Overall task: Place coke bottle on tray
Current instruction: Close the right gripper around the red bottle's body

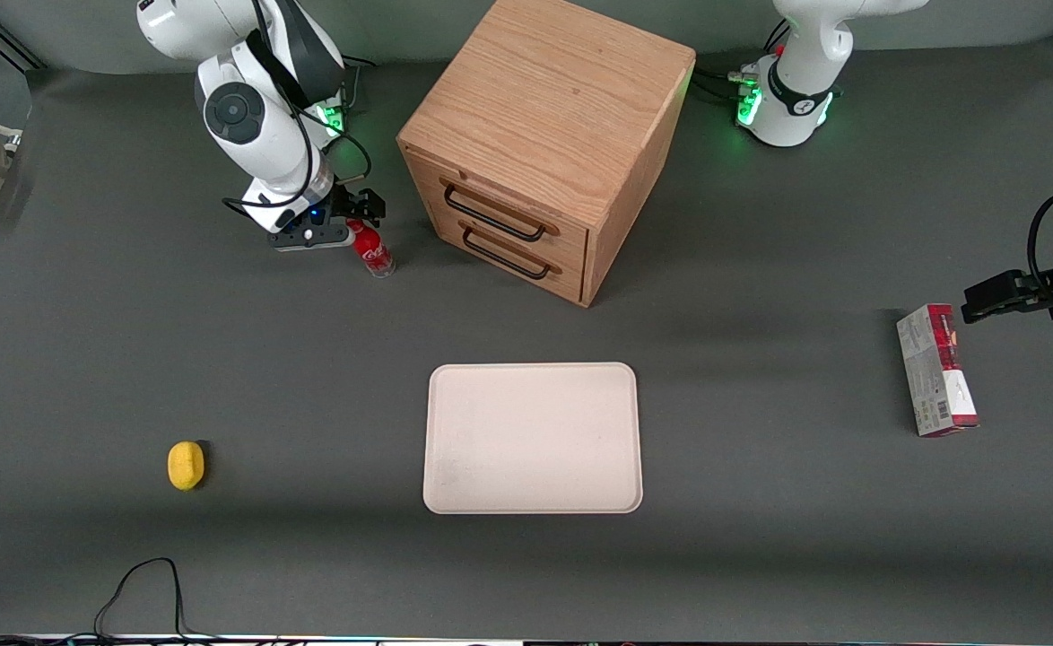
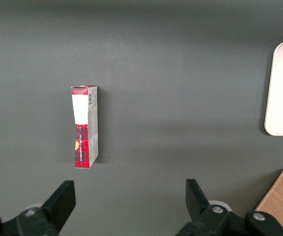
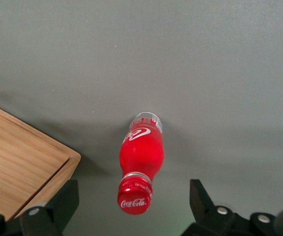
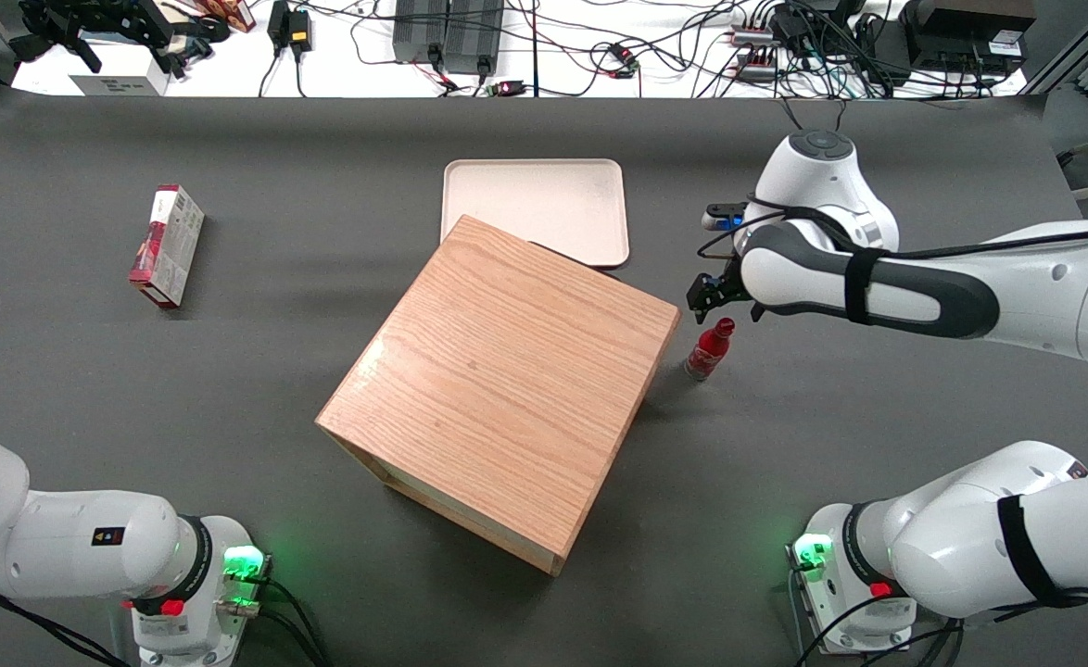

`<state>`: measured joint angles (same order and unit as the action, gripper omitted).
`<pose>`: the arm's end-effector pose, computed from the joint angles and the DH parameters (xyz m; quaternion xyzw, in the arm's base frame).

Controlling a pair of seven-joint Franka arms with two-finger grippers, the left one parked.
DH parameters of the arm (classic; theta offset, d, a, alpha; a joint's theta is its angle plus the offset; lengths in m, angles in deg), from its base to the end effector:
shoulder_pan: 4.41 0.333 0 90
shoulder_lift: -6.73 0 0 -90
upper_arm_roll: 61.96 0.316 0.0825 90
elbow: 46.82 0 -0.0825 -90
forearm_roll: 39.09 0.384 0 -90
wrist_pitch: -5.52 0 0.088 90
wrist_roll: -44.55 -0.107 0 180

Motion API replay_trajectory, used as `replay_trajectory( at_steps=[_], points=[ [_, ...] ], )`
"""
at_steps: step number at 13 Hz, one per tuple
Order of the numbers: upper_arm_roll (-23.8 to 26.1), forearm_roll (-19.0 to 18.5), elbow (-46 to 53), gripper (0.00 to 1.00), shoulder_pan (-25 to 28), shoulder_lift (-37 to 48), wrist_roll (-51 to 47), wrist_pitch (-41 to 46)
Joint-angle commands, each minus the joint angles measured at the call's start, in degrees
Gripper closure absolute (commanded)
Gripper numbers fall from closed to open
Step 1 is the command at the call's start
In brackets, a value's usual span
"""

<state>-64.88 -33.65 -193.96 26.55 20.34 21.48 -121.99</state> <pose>0.3668 0.1993 0.3393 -0.9976 -0.0135 0.0658 0.0151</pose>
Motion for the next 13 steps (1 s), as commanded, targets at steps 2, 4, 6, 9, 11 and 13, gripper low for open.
replay_trajectory(
  at_steps=[2, 4, 6, 9, 11, 13],
  points=[
    [-0.1, 0.5, -5.0, 0.00, 2.0, 3.8, -1.3, -4.7],
    [-0.1, 0.5, -5.6, 0.01, 2.1, 4.1, -1.3, -5.4],
    [-0.1, 0.4, -5.9, 0.01, 2.1, 4.1, -0.9, -5.4],
    [-0.1, 0.4, -6.1, 0.22, 2.1, 4.5, -0.6, -5.6],
    [-0.1, 0.4, -6.2, 0.67, 2.1, 4.6, -0.6, -5.7],
    [-0.1, 0.4, -6.3, 0.93, 2.1, 4.7, -0.6, -5.6]
  ],
)
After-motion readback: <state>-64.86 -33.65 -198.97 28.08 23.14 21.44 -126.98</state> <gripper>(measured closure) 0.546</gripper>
